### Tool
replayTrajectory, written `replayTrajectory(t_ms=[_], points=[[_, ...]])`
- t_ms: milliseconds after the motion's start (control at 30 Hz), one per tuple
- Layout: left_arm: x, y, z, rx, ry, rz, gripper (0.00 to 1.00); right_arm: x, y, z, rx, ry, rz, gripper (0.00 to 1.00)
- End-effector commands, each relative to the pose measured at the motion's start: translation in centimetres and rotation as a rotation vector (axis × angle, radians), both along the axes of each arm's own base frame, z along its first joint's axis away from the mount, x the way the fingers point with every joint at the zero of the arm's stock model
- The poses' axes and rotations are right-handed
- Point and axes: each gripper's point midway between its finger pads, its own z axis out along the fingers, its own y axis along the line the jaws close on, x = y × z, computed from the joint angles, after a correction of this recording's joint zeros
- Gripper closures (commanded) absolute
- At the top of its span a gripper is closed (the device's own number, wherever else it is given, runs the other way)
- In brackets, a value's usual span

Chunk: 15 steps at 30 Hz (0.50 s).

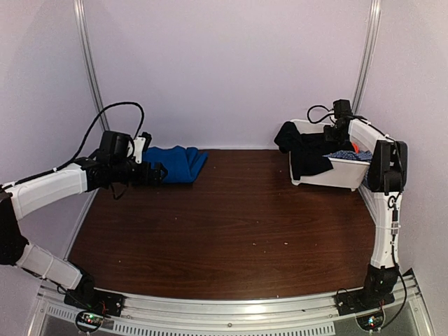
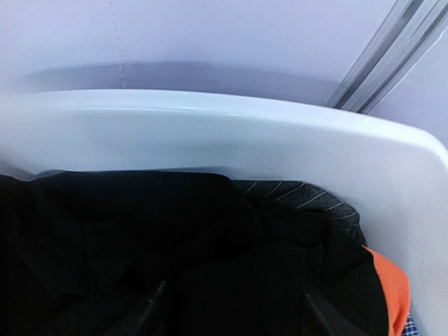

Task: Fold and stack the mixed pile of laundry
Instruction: Pick up the crumpled T-shirt from the bin.

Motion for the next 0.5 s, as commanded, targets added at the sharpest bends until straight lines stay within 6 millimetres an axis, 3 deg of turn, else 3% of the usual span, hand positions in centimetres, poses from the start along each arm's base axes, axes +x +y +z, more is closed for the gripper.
replayTrajectory(t_ms=[0,100,200,267,467], points=[[0.7,-0.3,2.0,-0.021,-0.060,0.004,0.02,0.2,0.1,1.0,0.007,-0.001,0.002,0.63],[0.7,-0.2,2.2,-0.021,-0.065,0.010,0.02,0.1,1.0,2.6,0.039,-0.029,0.041,0.98],[0.8,-0.2,2.5,-0.029,-0.071,0.011,0.02,-0.4,2.5,6.0,0.086,-0.087,0.102,1.00],[0.8,-0.4,2.7,-0.039,-0.075,0.008,0.02,-1.2,4.2,9.2,0.115,-0.152,0.150,1.00],[0.9,-0.7,2.6,-0.063,-0.071,0.004,0.02,-4.6,10.9,20.6,0.155,-0.384,0.349,1.00]])
